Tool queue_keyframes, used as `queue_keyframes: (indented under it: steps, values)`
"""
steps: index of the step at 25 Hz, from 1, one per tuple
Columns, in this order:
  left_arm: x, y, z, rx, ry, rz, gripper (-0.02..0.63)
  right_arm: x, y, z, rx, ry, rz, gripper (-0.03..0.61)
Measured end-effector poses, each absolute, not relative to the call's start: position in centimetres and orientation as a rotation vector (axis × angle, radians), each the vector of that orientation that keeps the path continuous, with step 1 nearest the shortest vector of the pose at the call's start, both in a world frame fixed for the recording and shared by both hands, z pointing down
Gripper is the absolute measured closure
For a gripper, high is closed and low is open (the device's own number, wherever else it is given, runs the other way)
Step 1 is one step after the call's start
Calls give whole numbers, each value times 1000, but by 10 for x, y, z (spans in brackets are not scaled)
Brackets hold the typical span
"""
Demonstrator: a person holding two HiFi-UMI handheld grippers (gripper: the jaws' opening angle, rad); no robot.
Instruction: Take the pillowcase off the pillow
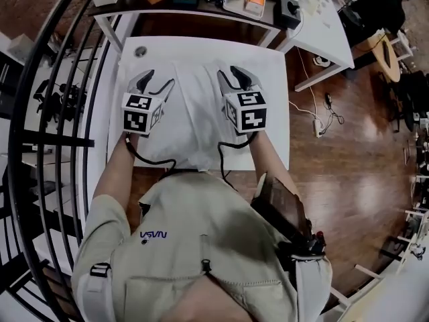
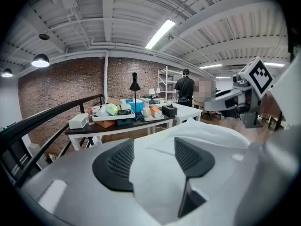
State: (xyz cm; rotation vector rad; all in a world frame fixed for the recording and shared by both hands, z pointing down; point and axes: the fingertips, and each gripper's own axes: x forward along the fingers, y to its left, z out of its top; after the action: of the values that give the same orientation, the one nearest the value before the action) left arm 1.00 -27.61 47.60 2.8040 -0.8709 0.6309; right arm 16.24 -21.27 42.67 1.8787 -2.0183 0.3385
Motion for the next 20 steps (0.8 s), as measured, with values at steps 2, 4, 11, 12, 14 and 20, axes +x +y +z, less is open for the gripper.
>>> queue_keyframes:
  steps: [2, 4, 11, 12, 14, 20]
  values:
    - [15, -294, 480, 2807, -838, 655, 329, 162, -235, 436, 1829, -1974, 372, 442]
    - [21, -310, 488, 2803, -811, 698, 321, 159, -255, 452, 1755, -1945, 436, 428]
    - [38, -327, 547, 2664, -718, 940, 299, 160, -306, 510, 1550, -1852, 612, 394]
    - [37, -323, 555, 2639, -708, 965, 311, 162, -311, 517, 1528, -1841, 626, 394]
    - [38, -311, 569, 2619, -672, 1019, 347, 162, -318, 531, 1462, -1818, 650, 394]
    - [42, -269, 573, 2730, -642, 1094, 550, 171, -305, 577, 1330, -1668, 655, 411]
